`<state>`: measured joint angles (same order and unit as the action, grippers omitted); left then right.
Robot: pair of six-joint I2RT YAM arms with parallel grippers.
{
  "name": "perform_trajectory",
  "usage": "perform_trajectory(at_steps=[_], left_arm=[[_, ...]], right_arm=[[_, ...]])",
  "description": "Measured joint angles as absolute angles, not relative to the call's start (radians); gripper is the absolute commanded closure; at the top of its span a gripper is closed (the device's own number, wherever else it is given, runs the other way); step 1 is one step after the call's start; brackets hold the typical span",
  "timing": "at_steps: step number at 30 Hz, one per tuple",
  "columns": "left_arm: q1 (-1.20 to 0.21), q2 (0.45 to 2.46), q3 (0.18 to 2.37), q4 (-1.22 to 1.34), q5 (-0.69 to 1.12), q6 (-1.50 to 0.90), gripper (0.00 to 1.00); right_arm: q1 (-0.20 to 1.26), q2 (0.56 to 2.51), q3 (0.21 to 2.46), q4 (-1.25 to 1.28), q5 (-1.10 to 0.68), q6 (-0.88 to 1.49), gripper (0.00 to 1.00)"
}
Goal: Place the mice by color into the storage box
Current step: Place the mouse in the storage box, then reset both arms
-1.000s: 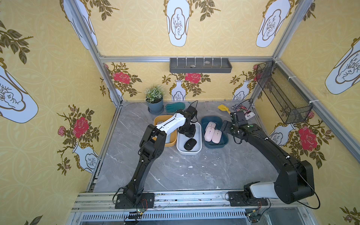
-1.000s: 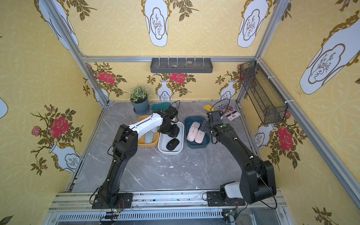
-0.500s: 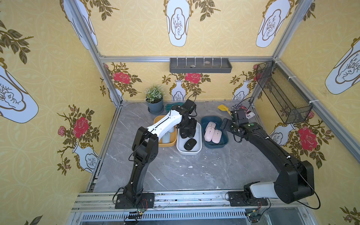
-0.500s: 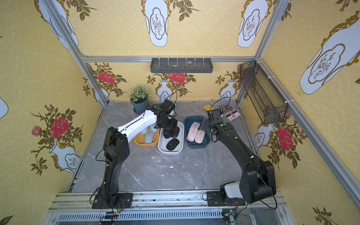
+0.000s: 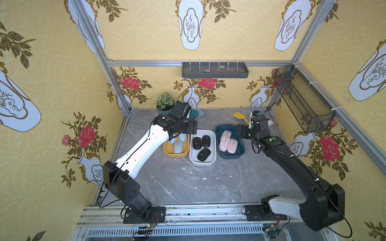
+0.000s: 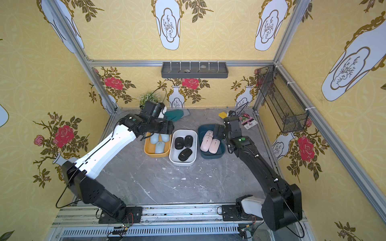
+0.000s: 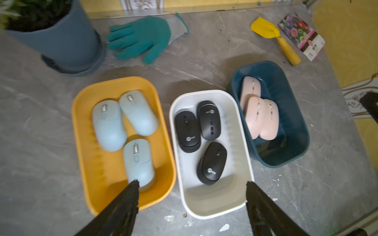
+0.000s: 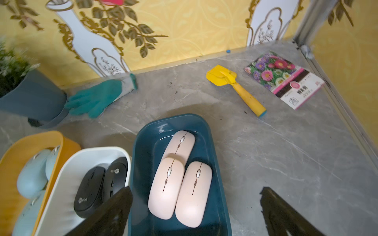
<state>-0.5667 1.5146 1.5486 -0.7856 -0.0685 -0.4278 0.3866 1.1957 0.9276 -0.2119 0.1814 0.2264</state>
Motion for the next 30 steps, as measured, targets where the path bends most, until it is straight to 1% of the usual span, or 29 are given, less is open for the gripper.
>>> perform_trajectory(at_steps=[2, 4, 7, 11, 14, 19, 25, 27, 30], left_arm=[[-0.529, 1.379, 1.388, -0.689, -0.117, -0.406, 0.00], [-0.519, 1.230, 1.192, -0.547, -0.166, -0.352, 0.00], [-0.491, 1.028, 0.907, -0.326, -0.227, -0.252, 0.00], [-0.366, 0.884, 0.698, -0.110, -0.274, -0.177, 0.00], [-0.312, 0.871, 0.588, 0.030, -0.308, -0.123, 0.00], [-0.243, 0.924, 0.418, 0.213, -0.355, -0.031, 0.00], [-0.176, 1.012, 0.319, 0.438, -0.364, 0.041, 0.00], [-0.157, 1.055, 0.299, 0.501, -0.346, 0.068, 0.00], [-0.120, 1.098, 0.330, 0.522, -0.288, 0.097, 0.00]], right_arm=[[0.384, 1.128, 0.821, -0.083, 0.180, 0.157, 0.02], [0.378, 1.075, 0.728, 0.049, 0.189, 0.098, 0.02], [0.376, 1.070, 0.688, 0.158, 0.207, 0.042, 0.02], [0.370, 1.099, 0.666, 0.249, 0.222, 0.017, 0.02], [0.361, 1.109, 0.614, 0.296, 0.236, 0.003, 0.02], [0.303, 1.115, 0.553, 0.360, 0.242, 0.000, 0.02], [0.155, 1.147, 0.477, 0.445, 0.165, 0.036, 0.03], [0.136, 1.152, 0.450, 0.479, 0.137, 0.057, 0.02], [0.107, 1.167, 0.424, 0.528, 0.124, 0.060, 0.02]])
